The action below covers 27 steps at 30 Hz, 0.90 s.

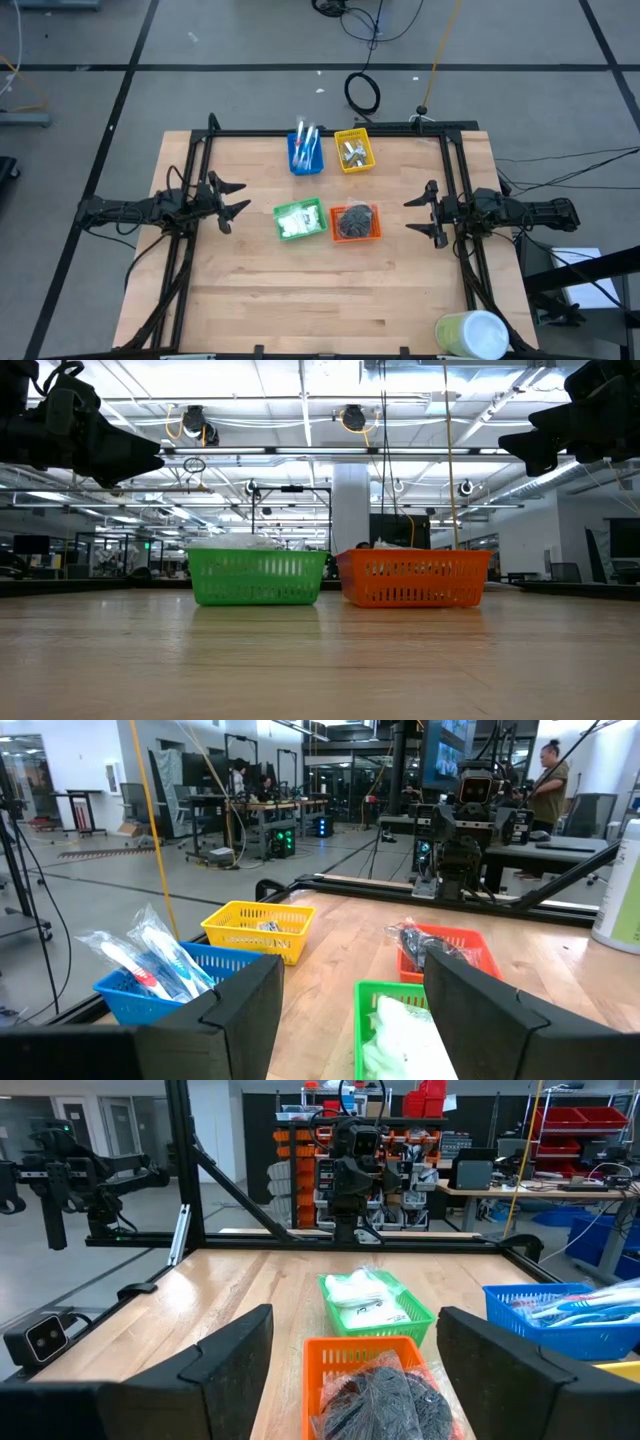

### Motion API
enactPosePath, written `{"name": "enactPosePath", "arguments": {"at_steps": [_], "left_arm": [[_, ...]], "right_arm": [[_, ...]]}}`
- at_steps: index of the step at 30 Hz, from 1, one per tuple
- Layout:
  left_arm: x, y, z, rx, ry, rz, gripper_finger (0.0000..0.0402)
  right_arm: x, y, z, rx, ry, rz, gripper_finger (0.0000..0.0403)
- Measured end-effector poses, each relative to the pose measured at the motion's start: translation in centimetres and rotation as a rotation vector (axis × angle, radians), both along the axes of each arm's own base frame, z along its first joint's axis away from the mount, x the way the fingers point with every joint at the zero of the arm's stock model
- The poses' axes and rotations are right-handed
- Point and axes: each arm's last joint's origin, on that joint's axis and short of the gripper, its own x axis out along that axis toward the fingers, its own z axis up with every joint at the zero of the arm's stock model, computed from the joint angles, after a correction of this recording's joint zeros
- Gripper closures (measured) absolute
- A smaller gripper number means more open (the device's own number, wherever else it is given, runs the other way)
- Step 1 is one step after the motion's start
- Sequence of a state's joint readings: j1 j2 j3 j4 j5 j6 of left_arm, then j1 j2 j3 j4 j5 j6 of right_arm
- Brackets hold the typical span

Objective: Pick & Place Travel size toiletries
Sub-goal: Return to Home Position

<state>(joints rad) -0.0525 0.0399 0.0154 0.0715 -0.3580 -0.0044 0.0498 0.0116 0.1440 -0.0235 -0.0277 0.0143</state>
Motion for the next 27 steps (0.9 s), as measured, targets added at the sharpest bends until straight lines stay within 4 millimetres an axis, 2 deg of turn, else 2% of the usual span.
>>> {"name": "enactPosePath", "arguments": {"at_steps": [27], "left_arm": [[0.0,0.0,0.0,0.0,0.0,0.0,0.0163]], "right_arm": [[0.0,0.0,0.0,0.0,0.0,0.0,0.0131]]}}
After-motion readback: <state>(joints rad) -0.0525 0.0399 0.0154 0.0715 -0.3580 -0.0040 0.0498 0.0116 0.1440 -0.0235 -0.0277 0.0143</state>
